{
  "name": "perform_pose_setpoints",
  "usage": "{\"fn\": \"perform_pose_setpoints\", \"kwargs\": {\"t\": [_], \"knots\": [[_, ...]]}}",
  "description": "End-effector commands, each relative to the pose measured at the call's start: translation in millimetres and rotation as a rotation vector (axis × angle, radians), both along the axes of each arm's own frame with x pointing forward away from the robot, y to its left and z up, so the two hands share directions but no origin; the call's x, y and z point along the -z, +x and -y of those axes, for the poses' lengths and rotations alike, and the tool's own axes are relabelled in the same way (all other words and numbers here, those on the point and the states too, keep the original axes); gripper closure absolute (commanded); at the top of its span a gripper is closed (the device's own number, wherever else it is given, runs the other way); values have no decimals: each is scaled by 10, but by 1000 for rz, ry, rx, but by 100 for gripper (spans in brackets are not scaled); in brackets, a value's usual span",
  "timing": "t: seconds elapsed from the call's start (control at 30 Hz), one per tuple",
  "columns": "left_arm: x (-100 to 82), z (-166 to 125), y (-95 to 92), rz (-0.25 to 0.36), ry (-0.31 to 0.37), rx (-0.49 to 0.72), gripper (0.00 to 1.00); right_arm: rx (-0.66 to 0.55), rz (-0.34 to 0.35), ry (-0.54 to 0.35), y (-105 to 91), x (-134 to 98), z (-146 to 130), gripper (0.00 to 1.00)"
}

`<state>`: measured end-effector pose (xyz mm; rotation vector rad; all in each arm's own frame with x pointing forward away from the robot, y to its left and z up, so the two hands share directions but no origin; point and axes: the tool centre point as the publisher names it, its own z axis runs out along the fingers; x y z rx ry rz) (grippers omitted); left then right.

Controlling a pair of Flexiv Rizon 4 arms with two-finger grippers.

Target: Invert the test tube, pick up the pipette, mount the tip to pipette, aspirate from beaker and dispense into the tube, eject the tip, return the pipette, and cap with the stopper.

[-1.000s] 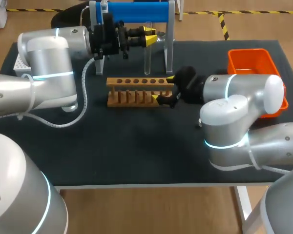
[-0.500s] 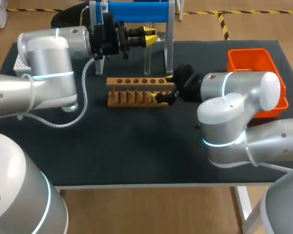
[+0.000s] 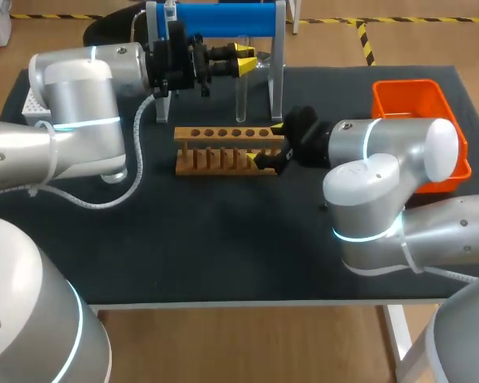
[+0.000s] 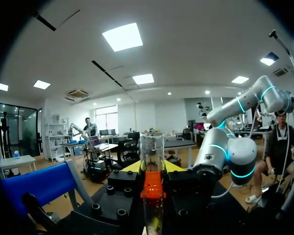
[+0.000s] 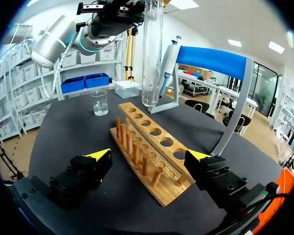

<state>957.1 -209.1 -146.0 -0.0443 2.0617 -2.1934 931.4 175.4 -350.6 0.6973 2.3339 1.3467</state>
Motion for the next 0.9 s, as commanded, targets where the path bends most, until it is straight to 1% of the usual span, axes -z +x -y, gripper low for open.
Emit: {"fn": "perform_pose_setpoints", "kwargs": {"t": [0.03,0.63,0.9], "knots": [[-5,1,12,-1,3,3,100,1,-1,-1,-10,-3,-1,0],[-5,1,12,-1,3,3,100,1,-1,-1,-10,-3,-1,0],[72,13,65,-12,0,7,100,1,-1,-1,-10,-3,-1,0]]}}
